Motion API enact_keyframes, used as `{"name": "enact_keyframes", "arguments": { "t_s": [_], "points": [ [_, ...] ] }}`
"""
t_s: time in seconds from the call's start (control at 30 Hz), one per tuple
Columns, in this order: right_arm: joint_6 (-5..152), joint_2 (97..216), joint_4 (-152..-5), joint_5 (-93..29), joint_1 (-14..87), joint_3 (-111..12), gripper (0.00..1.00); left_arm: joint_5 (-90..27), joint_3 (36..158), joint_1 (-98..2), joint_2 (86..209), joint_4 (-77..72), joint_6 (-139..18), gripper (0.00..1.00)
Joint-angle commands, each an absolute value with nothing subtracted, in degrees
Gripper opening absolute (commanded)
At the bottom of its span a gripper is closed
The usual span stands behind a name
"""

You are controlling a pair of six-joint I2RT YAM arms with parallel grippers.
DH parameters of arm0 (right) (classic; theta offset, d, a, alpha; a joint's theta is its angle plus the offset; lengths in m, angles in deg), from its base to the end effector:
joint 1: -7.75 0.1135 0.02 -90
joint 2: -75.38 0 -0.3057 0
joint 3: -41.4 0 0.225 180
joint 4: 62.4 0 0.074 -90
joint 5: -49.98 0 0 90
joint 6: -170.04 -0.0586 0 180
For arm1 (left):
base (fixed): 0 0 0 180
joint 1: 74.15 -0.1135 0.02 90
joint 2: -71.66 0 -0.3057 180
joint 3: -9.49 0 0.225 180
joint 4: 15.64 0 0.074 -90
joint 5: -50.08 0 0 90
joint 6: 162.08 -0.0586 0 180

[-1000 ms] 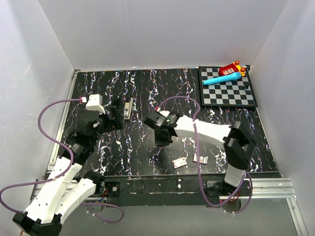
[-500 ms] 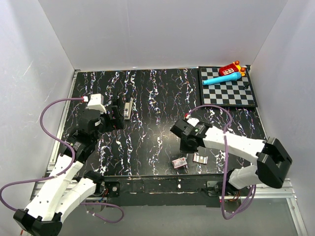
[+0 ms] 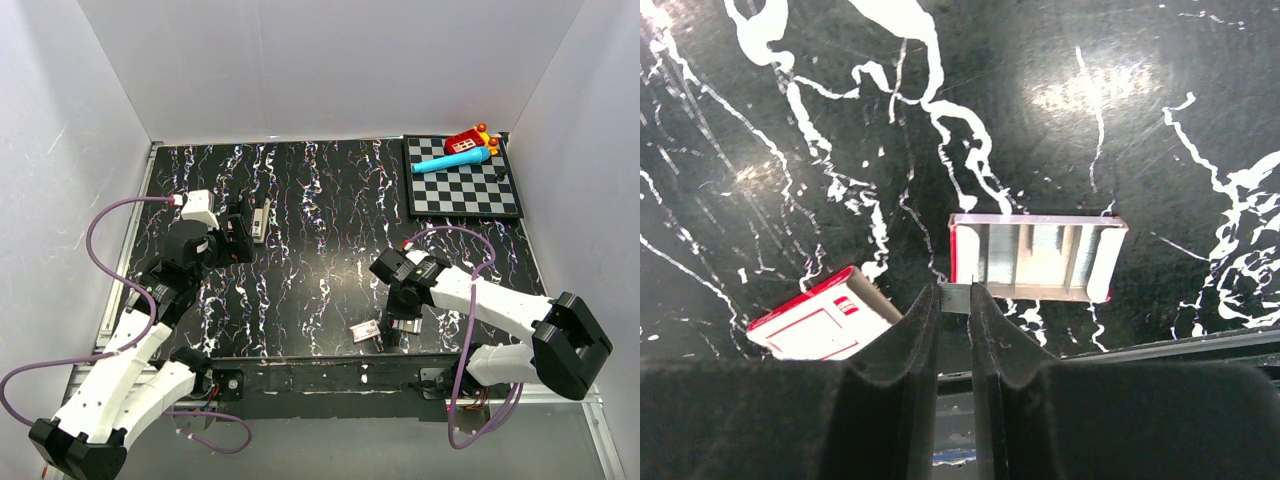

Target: Unload the staples from the stapler

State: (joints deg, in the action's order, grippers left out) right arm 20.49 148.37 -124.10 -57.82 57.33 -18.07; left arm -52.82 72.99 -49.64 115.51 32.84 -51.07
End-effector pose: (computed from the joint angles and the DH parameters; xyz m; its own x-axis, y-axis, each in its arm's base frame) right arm 0.1319 0.1273 0.2277 -0.8990 0.2103 -0.3841 0.1987 0.9775 0.0701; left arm 0.1204 -0.0405 0.3377 -0.4908 -0.1603 -0.8564 0.0541 0.9754 -0.2136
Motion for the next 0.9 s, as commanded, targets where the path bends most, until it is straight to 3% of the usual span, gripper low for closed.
{"name": "enact_keyframes", "arguments": {
  "t_s": [0.0,0.87],
  "points": [
    [21.0,146.2,-122.6,-57.7,55.0,-15.9,0.11,-53.7,72.8,-49.5,115.9,33.1,-51.7,0.98],
    [21.6,143.6,-121.1,-56.1,50.8,-10.2,0.11,-53.6,72.9,-49.5,117.7,33.0,-51.8,0.98]
  ]
}}
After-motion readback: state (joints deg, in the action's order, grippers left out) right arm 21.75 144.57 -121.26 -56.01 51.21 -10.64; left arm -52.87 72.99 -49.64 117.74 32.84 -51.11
